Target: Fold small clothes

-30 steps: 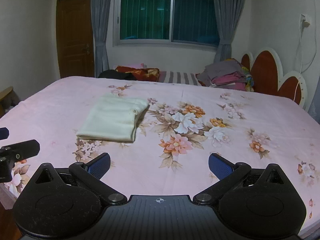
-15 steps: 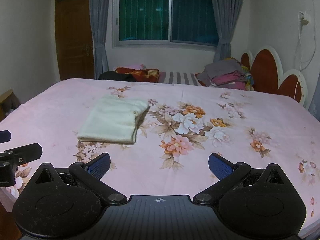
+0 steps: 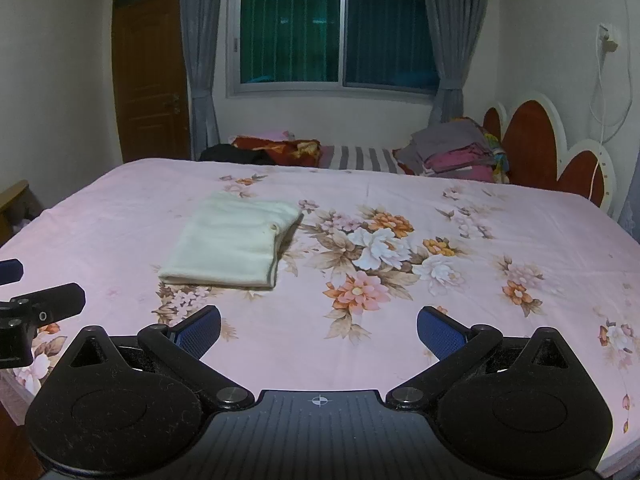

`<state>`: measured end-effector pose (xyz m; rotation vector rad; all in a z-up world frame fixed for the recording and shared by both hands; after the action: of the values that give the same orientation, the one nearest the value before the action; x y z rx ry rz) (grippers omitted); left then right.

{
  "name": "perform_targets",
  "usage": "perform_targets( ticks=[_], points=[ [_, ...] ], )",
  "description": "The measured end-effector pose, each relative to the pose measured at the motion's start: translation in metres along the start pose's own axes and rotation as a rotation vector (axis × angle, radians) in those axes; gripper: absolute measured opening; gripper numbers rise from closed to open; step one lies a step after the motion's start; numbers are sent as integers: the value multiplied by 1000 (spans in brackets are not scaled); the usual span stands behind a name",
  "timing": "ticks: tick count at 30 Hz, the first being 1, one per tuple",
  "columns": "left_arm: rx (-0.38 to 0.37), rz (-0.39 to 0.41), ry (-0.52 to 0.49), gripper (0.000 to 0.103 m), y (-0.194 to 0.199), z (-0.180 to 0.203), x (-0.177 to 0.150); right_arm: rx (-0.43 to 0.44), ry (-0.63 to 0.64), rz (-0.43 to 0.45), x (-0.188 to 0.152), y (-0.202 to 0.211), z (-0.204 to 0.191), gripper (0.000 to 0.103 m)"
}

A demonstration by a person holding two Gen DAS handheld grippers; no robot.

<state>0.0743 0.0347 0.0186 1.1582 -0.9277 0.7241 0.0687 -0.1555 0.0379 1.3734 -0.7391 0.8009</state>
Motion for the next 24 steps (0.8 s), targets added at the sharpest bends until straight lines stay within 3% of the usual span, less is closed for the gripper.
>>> perform_targets(
  ticks=[24],
  points=[
    [-3, -1, -5, 103, -2, -4, 1, 10, -13, 0, 0, 2, -4, 103]
  ],
)
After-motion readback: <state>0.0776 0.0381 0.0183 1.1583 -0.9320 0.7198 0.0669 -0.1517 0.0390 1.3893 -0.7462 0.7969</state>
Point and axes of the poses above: each gripper's, at about its wrist camera, not at the fingertips, and y roughly against the way its jaws point, z to its right, x to its top, the point moved 2 cm from there along -y, roughly the way its jaws point, and after that the axes turned 12 degrees about -x, right-handed, at the moved point
